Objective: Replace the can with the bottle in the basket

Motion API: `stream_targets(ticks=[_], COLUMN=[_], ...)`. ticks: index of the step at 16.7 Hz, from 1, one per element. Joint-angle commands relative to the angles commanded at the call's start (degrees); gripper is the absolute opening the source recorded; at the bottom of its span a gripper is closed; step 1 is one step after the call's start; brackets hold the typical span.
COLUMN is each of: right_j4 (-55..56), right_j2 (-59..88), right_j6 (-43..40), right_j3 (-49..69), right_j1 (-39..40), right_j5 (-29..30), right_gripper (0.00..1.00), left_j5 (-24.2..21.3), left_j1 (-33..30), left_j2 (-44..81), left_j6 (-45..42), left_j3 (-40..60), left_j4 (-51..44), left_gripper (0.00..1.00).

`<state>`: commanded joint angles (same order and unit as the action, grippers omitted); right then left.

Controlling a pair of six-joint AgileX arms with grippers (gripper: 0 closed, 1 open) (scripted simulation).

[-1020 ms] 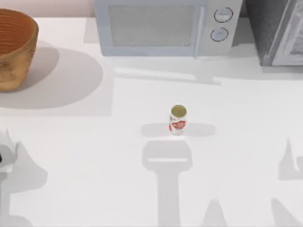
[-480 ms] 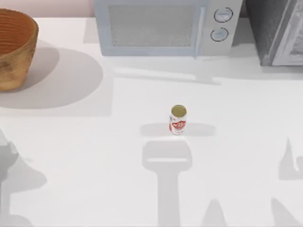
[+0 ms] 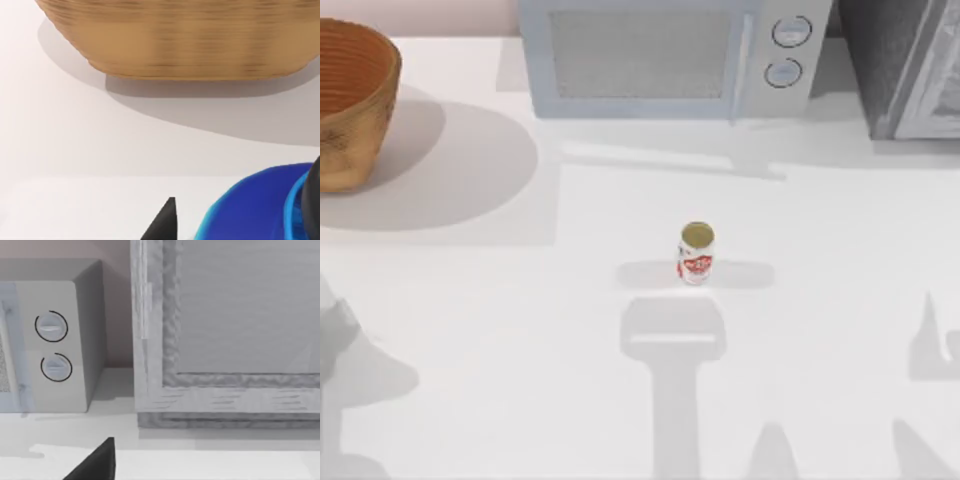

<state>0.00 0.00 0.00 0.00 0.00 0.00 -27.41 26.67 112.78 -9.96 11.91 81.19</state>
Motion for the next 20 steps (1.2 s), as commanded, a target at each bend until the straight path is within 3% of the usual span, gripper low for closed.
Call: stream_targets(ticks=[7,11,16,20], right_j4=[0.0,0.0,0.0,0.0], right_j2=[0.0,0.0,0.0,0.0], right_j6=[0.0,0.0,0.0,0.0], right_j3=[0.0,0.0,0.0,0.0], right_j1=[0.0,0.0,0.0,0.0], right_j5=[0.0,0.0,0.0,0.0], right_gripper=[1.00,1.00,1.00,1.00], left_j5=[0.0,-0.8,-1.3,0.4], left_j1=[0.1,4.7,12.5,12.3], left_j2=[0.0,-1.6,-6.4,-11.4], left_j6=[-0.1,-0.4,-0.6,0.3], left_j3=[0.0,5.8,23.4,39.4], left_j4=[-0.1,-6.2,-26.9,-49.7], left_gripper=[0.00,0.00,0.00,0.00])
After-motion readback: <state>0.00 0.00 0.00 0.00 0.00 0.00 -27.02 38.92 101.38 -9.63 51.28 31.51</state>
